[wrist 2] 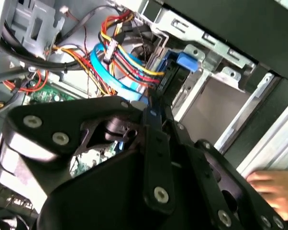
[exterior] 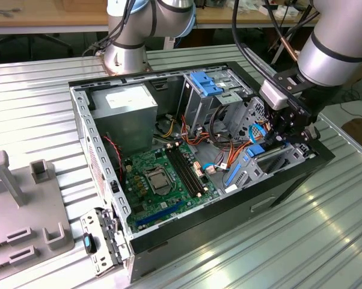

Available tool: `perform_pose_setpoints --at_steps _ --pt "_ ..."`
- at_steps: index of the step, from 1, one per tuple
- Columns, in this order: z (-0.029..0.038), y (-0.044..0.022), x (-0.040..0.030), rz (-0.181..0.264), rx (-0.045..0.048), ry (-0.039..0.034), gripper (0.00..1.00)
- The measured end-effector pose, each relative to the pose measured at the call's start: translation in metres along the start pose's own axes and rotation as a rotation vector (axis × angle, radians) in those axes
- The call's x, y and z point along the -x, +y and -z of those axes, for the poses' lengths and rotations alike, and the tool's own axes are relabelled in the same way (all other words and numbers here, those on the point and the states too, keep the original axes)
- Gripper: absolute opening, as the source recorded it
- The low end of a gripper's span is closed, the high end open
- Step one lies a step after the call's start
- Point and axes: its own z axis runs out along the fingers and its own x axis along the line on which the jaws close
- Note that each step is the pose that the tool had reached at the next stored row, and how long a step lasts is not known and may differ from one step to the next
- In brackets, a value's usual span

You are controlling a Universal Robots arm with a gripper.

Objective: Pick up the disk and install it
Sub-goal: 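Insert the second disk wire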

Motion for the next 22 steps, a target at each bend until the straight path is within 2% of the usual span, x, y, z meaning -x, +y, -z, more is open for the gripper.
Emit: perform_pose_setpoints --at_steps 4,5,7,12,16,17,19,22 --pt "-0.0003 0.0 0.0 0.0 0.0 -0.0013 0.17" --pt "0.0004 -0.0001 0.0 0.0 0.0 -0.0007 0.24" --pt "0.0025 -0.0004 0.0002 0.0 0.0 -0.0005 0.24" --pt "0.0123 -0.002 0.0009 0.0 0.0 -0.0003 0.24" --pt "0.0136 -0.0022 0.001 0.0 0.0 -0.0003 0.24" --pt "0.0137 -0.0022 0.0011 0.0 0.0 -0.0002 0.22" --pt "0.0138 -0.0022 0.0012 0.0 0.0 -0.0002 0.11" --pt "0.0138 -0.0022 0.0013 0.0 0.0 -0.0002 0.11"
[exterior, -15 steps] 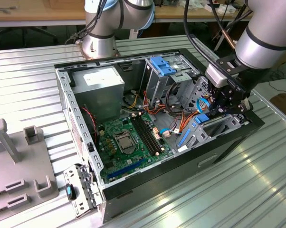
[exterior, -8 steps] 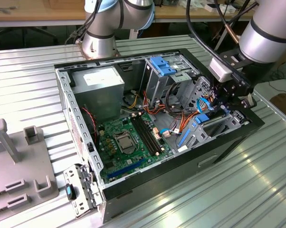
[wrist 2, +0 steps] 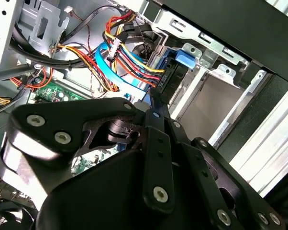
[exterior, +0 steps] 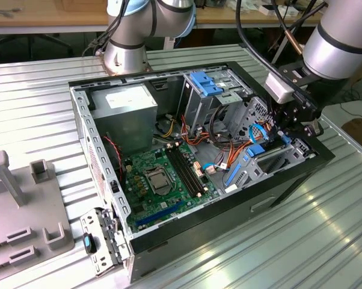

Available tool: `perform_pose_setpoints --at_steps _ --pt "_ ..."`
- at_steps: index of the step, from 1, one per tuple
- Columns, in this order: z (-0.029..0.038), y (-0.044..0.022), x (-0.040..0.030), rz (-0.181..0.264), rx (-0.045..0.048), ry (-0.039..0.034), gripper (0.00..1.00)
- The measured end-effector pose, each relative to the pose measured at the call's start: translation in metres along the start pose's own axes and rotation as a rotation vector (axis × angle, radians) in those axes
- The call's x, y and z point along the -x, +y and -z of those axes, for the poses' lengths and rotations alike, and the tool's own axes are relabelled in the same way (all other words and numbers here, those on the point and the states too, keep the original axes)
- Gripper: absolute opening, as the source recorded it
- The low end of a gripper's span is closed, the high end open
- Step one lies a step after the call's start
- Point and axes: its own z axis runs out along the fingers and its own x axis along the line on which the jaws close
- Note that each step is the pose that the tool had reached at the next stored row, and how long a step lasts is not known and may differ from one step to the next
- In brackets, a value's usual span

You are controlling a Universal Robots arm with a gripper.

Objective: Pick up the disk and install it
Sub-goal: 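Insert the second disk wire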

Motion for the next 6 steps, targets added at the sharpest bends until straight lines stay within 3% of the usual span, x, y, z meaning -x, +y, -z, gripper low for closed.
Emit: perform_pose_setpoints --at_steps 6 --pt "0.0002 0.0 0.0003 0.0 0.0 -0.0001 0.11"
